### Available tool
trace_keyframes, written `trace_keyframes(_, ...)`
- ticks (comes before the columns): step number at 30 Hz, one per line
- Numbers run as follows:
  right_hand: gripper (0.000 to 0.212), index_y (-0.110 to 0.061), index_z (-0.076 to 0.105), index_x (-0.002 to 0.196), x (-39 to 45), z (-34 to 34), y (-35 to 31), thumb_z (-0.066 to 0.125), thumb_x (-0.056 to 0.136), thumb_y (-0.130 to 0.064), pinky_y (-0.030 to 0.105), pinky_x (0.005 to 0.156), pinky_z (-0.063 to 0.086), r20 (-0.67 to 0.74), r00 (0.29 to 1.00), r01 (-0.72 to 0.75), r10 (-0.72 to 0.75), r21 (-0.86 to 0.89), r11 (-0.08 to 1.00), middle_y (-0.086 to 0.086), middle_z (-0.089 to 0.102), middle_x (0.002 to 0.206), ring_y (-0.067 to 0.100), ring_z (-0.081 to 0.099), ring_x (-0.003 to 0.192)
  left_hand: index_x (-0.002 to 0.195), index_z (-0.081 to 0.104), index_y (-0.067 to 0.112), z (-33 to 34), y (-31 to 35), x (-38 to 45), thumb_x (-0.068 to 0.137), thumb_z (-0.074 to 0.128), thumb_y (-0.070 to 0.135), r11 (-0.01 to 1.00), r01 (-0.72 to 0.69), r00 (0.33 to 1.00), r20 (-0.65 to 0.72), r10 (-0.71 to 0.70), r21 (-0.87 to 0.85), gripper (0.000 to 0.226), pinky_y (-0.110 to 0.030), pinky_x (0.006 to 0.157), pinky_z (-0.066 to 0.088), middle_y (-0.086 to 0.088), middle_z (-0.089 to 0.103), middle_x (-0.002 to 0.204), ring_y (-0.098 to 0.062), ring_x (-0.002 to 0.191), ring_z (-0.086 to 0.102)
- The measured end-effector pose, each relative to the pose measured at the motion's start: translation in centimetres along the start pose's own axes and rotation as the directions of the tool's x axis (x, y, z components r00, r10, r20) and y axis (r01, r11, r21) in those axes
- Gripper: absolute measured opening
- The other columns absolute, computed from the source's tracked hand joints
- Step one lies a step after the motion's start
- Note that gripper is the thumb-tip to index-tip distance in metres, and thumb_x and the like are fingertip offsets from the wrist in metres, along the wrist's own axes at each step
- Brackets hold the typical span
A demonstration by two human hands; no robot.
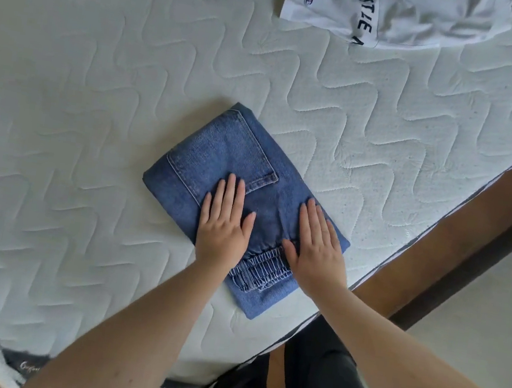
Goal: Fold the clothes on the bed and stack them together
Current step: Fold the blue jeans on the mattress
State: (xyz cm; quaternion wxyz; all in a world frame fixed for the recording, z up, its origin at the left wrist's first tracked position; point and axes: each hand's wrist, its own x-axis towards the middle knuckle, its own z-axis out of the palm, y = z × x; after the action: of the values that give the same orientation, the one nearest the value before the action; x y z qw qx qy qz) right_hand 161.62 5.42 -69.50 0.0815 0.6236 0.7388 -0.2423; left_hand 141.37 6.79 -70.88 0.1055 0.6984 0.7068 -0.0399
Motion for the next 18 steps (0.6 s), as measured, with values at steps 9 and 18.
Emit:
trace_keyframes(9, 0.080, -0.018, -0.013, 0.155, -0.3, -1.2, 1.1, 0.028, 0.099, -0.058, 0.032, 0.120, -0.004, 0.238, 0.971, 0.022, -0.018, -0.013, 1.000, 0.000, -0.024, 0.160, 0.017, -0.014, 0.150, 0.155, 0.024, 0.012, -0.9, 1.3, -5.9, 0.102, 0.017, 0.039, 0.999, 0.020, 0.983, 0.182, -0.013, -0.037, 0.059, -0.047, 0.121, 0.020, -0.008, 0.020, 0.162, -0.025, 0.150, 0.020)
trace_keyframes(18, 0.068, -0.014, 0.012, 0.155, -8.5, -11.7, -2.6, 0.038, 0.100, -0.047, 0.044, 0.109, 0.034, 0.376, 0.921, -0.095, 0.104, -0.043, 0.995, 0.008, 0.031, 0.156, 0.028, 0.034, 0.140, 0.148, 0.031, 0.014, -10.7, 2.4, -11.5, 0.098, 0.043, 0.035, 0.989, -0.144, 0.815, 0.562, 0.141, -0.038, 0.056, -0.041, 0.093, 0.044, -0.007, 0.043, 0.144, -0.026, 0.127, 0.047)
